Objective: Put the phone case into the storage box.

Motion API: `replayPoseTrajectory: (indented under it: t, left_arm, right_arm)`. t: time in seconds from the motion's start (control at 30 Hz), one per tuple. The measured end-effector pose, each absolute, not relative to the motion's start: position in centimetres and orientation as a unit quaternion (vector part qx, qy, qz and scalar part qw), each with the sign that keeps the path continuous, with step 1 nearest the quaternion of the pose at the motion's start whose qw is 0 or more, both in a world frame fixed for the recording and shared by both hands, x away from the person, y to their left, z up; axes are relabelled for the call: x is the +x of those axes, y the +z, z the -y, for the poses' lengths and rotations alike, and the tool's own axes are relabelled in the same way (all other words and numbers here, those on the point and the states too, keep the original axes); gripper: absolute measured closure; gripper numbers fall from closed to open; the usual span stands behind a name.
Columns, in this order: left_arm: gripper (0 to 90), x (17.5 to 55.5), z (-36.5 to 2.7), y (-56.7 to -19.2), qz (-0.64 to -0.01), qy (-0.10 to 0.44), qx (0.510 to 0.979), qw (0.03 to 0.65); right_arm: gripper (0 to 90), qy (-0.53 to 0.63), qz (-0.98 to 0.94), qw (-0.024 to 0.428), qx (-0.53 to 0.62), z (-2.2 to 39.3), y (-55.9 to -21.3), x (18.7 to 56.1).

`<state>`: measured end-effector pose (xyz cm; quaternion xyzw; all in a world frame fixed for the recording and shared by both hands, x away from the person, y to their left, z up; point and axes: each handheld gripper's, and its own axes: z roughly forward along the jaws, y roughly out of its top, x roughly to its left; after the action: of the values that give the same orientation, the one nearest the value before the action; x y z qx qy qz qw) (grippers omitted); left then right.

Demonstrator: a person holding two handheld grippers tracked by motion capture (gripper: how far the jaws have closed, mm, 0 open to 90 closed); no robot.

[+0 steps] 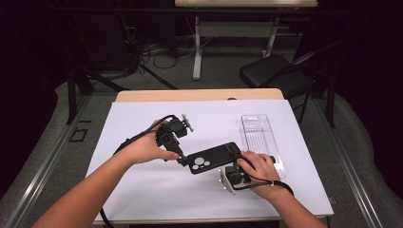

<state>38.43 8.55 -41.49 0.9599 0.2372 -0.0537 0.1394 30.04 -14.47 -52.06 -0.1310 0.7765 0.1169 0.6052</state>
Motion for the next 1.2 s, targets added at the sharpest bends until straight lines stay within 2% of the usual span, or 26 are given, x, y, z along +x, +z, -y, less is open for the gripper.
replayPoseTrajectory:
  t: [0.4, 0.63, 0.67, 0.97, 1.2]
  left_arm:
    - [15.9, 38.6, -10.5, -41.4, -0.256, -0.036, 0.952, 0.163]
    - [16.5, 38.6, -11.5, -41.2, -0.259, -0.026, 0.947, 0.185]
    - [16.7, 38.6, -11.8, -41.1, -0.259, -0.023, 0.946, 0.192]
    - [23.2, 38.3, -12.2, -40.4, -0.248, -0.013, 0.940, 0.235]
    - [24.1, 38.2, -12.4, -39.9, -0.244, -0.010, 0.936, 0.255]
  right_arm:
    - [88.2, 0.155, -0.795, 0.578, -0.097, 15.1, -51.4, 30.2]
    - [88.2, 0.198, -0.814, 0.543, -0.052, 15.9, -50.5, 30.2]
    - [88.3, 0.219, -0.821, 0.526, -0.036, 16.2, -50.2, 30.3]
    - [88.3, 0.285, -0.839, 0.463, 0.010, 16.4, -49.3, 30.6]
    - [88.3, 0.333, -0.846, 0.413, 0.044, 16.4, -48.8, 30.9]
